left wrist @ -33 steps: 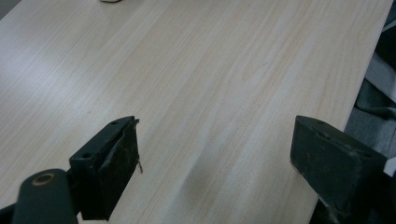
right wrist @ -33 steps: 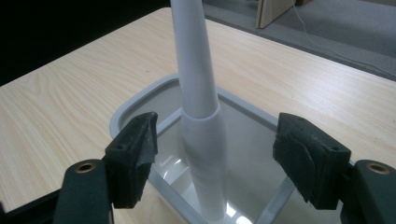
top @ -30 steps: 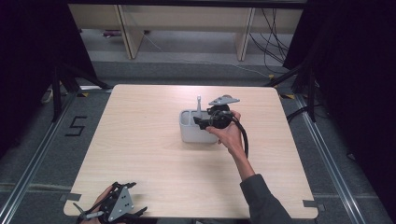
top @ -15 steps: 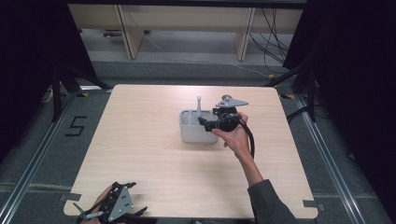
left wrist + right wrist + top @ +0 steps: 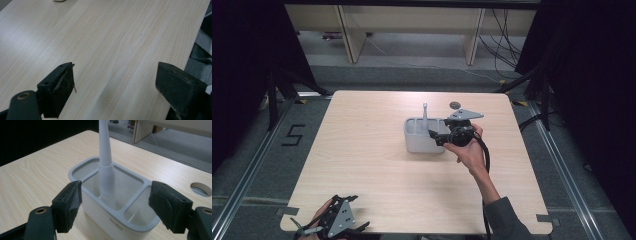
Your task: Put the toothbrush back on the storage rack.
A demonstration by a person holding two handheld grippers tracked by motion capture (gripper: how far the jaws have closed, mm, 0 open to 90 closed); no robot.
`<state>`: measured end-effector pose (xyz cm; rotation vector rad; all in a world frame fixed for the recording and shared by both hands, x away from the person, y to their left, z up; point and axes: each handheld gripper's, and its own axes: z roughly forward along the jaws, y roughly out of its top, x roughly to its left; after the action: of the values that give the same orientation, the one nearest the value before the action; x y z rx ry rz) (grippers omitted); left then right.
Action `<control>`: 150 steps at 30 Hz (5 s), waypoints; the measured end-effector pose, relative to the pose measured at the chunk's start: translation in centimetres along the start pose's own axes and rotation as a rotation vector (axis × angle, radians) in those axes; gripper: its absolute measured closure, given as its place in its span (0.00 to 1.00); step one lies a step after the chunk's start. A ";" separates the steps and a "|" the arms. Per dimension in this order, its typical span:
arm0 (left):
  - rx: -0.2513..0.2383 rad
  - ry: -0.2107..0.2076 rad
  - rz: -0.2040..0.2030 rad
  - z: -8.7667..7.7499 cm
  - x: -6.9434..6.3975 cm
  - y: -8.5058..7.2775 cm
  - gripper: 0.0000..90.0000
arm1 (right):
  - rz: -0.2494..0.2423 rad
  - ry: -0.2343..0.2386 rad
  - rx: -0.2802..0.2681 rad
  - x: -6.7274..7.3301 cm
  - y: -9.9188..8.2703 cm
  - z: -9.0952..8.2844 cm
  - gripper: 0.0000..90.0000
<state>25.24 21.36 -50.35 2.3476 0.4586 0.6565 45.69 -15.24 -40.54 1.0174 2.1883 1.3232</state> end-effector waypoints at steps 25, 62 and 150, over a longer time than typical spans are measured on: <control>-0.018 0.006 -0.005 0.0 -0.1 0.0 0.17 | -0.031 -0.014 0.029 0.2 -2.0 -2.3 0.27; -0.019 0.010 -0.004 0.1 0.0 0.0 0.17 | -0.096 0.031 0.102 3.3 -6.2 -3.8 0.24; -0.017 0.011 0.003 0.0 0.0 0.1 0.17 | -0.077 0.037 0.259 4.8 -15.9 -10.2 0.18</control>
<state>25.20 21.29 -50.28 2.3297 0.4528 0.6722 29.86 -22.42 -49.35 0.9942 2.4477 1.0518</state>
